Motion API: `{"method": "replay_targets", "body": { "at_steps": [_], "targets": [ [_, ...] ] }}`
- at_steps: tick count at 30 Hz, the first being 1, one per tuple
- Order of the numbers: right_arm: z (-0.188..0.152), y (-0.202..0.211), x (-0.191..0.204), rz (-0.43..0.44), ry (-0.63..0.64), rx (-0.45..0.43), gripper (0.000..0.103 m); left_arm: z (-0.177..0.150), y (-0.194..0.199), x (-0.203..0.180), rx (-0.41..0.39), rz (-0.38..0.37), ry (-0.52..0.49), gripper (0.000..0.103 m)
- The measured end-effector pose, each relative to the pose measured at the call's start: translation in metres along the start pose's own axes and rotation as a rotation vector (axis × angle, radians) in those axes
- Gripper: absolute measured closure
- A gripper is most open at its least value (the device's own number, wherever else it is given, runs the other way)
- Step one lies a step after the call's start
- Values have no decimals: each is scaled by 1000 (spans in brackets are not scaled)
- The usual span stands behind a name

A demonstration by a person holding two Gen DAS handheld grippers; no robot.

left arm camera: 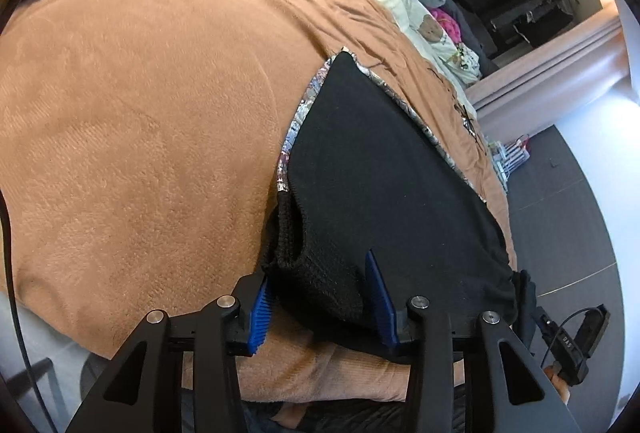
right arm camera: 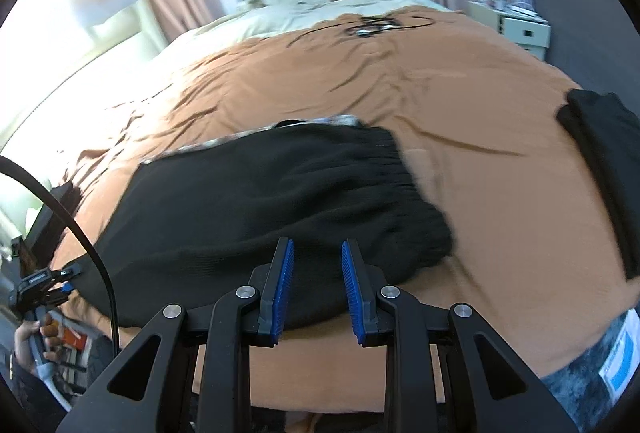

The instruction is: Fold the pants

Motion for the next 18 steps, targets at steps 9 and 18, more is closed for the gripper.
{"method": "replay_targets", "body": {
  "at_steps": [9,18],
  "targets": [
    [-5,-32,45,84,63,56,80,2,-3,7,9,-5,11,58],
    [2,-80,90,162,68,145,80,-4,2,2,25,-120,98,58]
  ]
}}
Point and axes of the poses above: each gripper's, at about its wrist camera, not at the fingertips, and y roughly against the way its jaws point, x to its left, z to its top, the point moved 7 cm from there along -y, roughly the way its jaws point, and after that the axes turned 1 degree about y, right-handed, at the moved point
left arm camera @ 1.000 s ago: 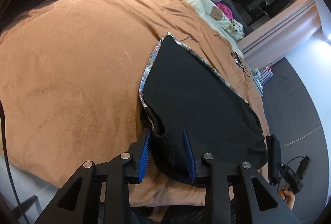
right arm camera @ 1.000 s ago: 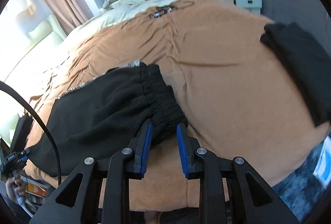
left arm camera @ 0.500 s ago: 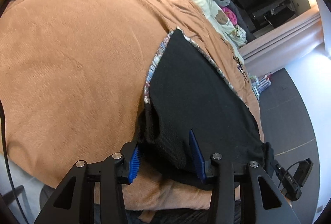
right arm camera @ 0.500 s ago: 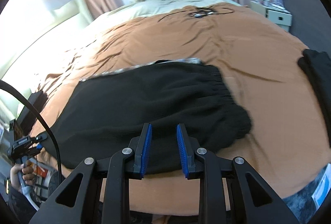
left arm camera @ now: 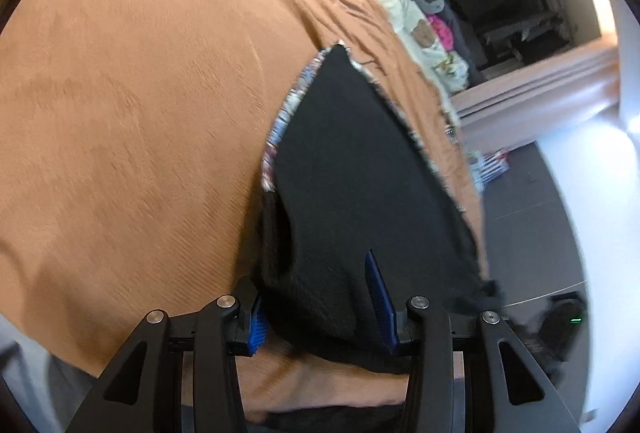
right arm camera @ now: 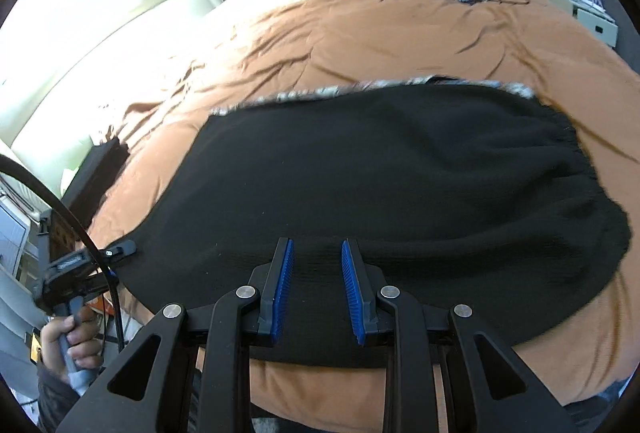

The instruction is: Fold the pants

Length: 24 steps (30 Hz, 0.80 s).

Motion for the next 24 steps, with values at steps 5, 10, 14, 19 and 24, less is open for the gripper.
{"method": "replay_targets", "body": {
  "at_steps": [5,10,14,19,24],
  "targets": [
    [-6,-35,4,-4,0,85,80,-1,0,4,-29,-4,46,58],
    [-10,-60,6,-28,25,141,80,8,1,8,-63,22,67,73],
    [0,-75,6,-61,52,165,80,6,2,15,-82,29,98,84],
    [25,-91,21,-91,77,162,80,4,7,20,-91,15,139,84],
    [31,-119,24,-104,93,219,80,4,10,22,-95,23,159,84]
  ]
}}
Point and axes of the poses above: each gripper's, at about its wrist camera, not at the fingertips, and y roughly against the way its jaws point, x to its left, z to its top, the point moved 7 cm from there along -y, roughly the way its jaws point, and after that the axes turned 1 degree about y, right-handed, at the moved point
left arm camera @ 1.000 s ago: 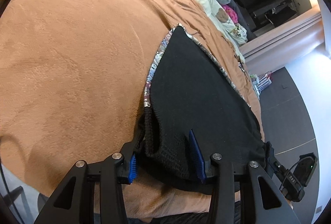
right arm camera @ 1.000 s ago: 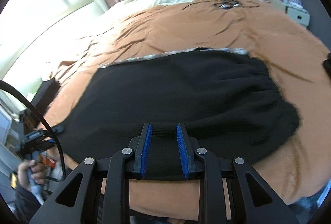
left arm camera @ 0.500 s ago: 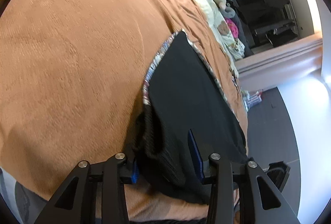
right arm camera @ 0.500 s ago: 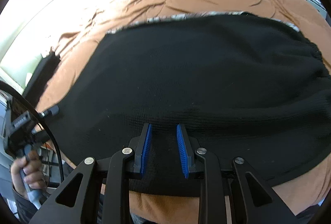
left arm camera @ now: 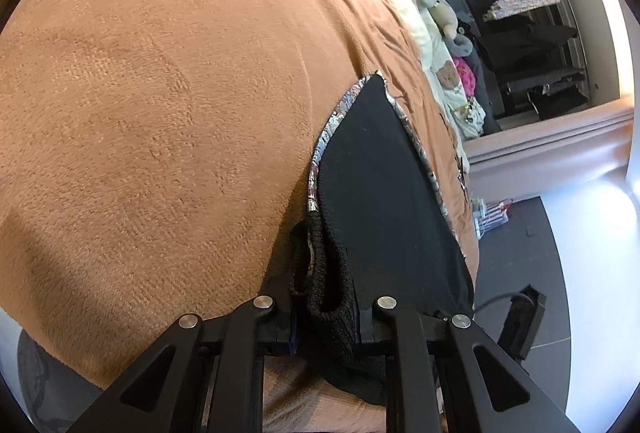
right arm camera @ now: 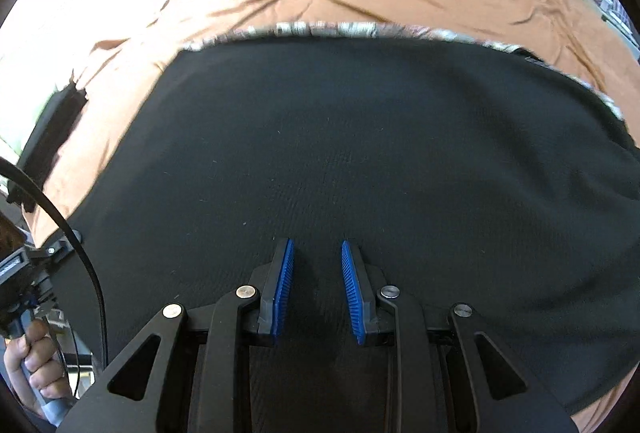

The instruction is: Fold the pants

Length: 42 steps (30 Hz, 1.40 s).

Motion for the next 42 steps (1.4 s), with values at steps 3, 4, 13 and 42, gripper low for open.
{"method": "replay_targets", "body": {
  "at_steps": [3,4,13,42],
  "targets": [
    [10,-7,0,-10,-2,4,80,-1,2,1,-5,0,10,84],
    [18,-7,-1,-25,-6,5,80,-1,2,2,-7,-3,17,84],
    [57,-29,-11,-75,-18,6,80,0,7,7,-22,-10,87,84],
    [141,-79,-36,-112,33,41,80,-4,6,4,-5,19,112,84]
  ]
}}
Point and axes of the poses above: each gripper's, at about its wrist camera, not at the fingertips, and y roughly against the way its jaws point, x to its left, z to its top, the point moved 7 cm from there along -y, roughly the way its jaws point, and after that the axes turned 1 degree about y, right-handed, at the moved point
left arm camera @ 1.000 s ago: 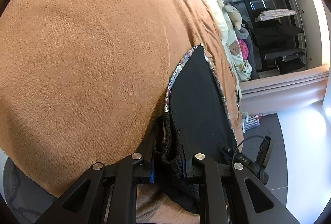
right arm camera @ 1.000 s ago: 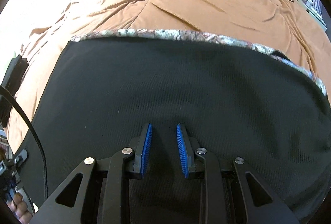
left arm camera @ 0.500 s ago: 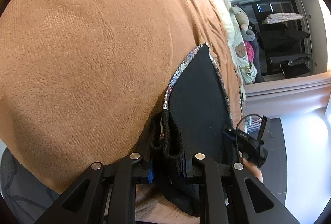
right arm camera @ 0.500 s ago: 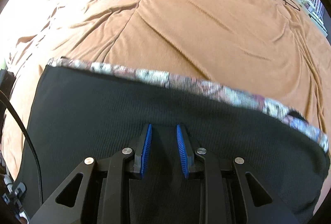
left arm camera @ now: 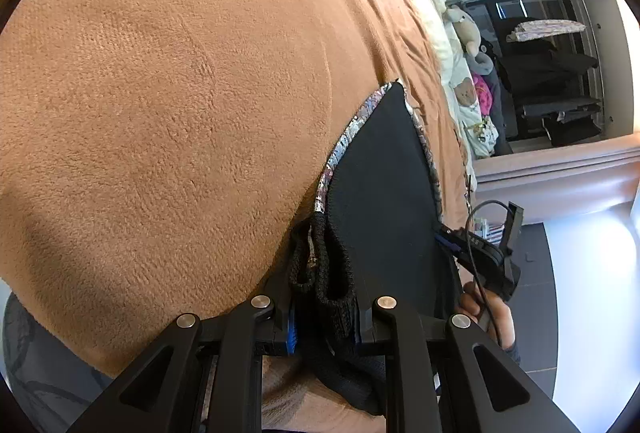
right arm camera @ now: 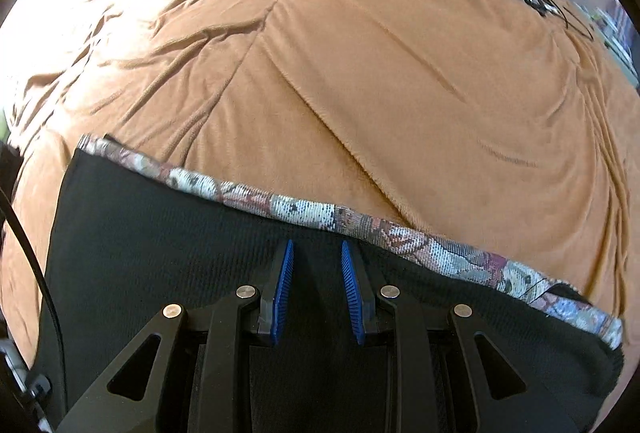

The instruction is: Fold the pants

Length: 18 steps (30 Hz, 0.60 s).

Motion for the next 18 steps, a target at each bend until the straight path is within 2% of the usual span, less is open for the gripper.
{"method": "replay_targets", "body": {
  "at_steps": [3,7,13,18],
  "targets": [
    [-11,18,4,18,16,-8,80,-1,-1,-2,15,-36,-6,84],
    [-34,45,16,34,52,-37,80,-1,-3,-3,25,-45,-22,84],
    [-80,80,26,114,9,-65,80,0,-1,-5,32,-61,-46,84],
    [-126,100,29,111,-4,-103,80,-2,0,-5,25,-66,-66,89]
  ]
}}
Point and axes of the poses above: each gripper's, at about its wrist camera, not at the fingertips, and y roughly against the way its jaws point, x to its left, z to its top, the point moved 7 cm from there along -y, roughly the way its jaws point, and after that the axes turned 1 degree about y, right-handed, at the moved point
